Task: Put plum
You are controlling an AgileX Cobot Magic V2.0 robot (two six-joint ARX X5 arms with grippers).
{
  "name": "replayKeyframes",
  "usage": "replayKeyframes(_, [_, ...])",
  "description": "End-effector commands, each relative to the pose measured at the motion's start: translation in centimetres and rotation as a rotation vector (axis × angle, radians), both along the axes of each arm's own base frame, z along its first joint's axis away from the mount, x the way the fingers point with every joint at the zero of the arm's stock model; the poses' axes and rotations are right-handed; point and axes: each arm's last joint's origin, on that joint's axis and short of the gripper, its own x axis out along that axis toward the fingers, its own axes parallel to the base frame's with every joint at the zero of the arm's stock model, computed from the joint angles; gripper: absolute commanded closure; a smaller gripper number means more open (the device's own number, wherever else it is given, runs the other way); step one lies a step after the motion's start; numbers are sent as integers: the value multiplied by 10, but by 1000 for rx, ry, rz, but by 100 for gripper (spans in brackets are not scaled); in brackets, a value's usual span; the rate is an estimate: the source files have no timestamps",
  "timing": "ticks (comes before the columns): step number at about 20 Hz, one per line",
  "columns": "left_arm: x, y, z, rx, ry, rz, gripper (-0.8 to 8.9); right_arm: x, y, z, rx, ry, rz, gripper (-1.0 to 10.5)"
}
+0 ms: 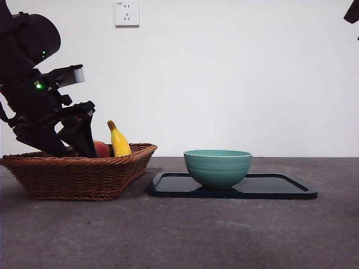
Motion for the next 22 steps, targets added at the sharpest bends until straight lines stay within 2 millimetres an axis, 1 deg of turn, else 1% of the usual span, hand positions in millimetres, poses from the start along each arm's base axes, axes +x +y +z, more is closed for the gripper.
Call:
replayKeyframes(1, [3, -2, -5, 8, 11, -8, 407, 1, 1, 1, 0, -11, 6, 772])
replayKeyframes(4, [3, -2, -2, -7, 10, 8, 407, 1, 1, 1, -2, -11, 4, 772])
replayKeyframes(6, [1, -2, 5, -17, -9, 13, 407, 1, 1, 1, -2, -12, 4, 772])
replayKeyframes(8, [-2, -1, 17, -27, -46, 13, 407, 1, 1, 1, -1, -14, 5, 772])
replayKeyframes(12, [-14, 2, 49, -70, -131, 33, 408, 2, 1, 2, 4, -26, 4, 772])
replayKeyframes(14, [-24, 4, 67, -95, -162, 44, 408, 2, 1, 2, 4, -26, 4, 772])
replayKeyframes(16, [-40, 6, 85, -110, -196, 32, 409, 2, 1, 2, 4, -27, 4, 772])
replayKeyframes(19, [-67, 7, 111, -155, -236, -21, 411, 3, 1, 3, 6, -32, 4, 772])
replayKeyframes(22, [-94, 10, 130, -211, -253, -73, 411, 3, 1, 3, 6, -32, 4, 772])
